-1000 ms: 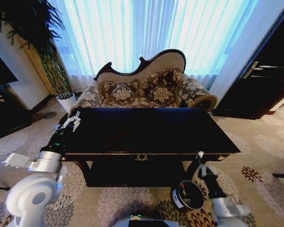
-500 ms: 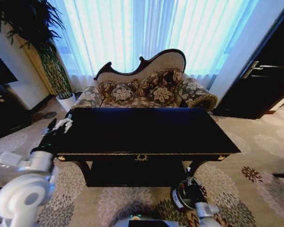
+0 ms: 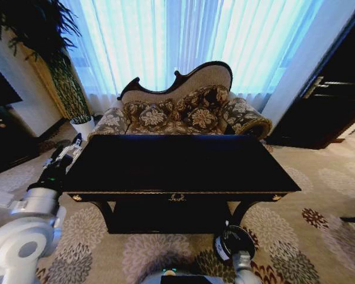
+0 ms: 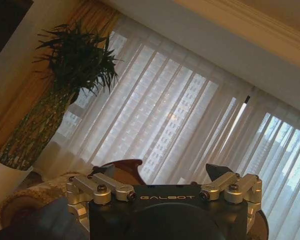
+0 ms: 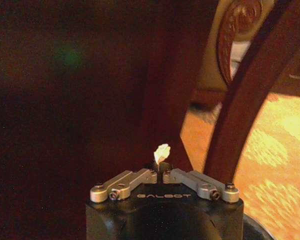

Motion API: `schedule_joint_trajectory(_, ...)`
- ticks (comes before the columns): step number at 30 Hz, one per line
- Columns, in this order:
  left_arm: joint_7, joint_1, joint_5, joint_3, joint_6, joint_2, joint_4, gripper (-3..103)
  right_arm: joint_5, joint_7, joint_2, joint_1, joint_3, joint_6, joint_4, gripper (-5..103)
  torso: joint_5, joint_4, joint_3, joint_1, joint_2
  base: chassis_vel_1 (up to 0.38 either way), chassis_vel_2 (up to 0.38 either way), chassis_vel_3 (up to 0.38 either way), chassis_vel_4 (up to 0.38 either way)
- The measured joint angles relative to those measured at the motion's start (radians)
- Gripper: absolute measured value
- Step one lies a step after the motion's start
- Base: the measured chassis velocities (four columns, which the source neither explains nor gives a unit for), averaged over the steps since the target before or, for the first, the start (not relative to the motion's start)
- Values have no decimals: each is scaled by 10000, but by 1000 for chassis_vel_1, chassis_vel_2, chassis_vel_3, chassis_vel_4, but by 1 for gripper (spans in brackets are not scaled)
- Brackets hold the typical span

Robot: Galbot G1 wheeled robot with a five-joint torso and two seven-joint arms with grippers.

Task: Move to the front of the table and place the trash on the table into the trash bin.

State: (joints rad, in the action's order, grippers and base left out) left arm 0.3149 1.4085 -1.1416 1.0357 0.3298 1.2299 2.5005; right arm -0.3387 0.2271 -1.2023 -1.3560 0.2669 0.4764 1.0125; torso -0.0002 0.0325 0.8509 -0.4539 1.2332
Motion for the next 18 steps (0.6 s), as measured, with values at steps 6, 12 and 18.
schedule_joint_trajectory(6,-3,193,-2,55,-3,38,-4,100,697,392,-446,958,-91,668,-2308,1,0,-2,0,0,0,0,0,0,0)
schedule_joint_trajectory(12,-278,266,-100,-54,-94,109,-5,100,602,505,-414,1560,-54,818,-3354,1,0,0,0,0,0,0,0,0,0)
schedule_joint_trajectory(18,-404,247,-163,-81,-139,180,-5,100,1270,977,-298,2313,100,988,-4572,1,0,1,0,0,0,0,0,0,0)
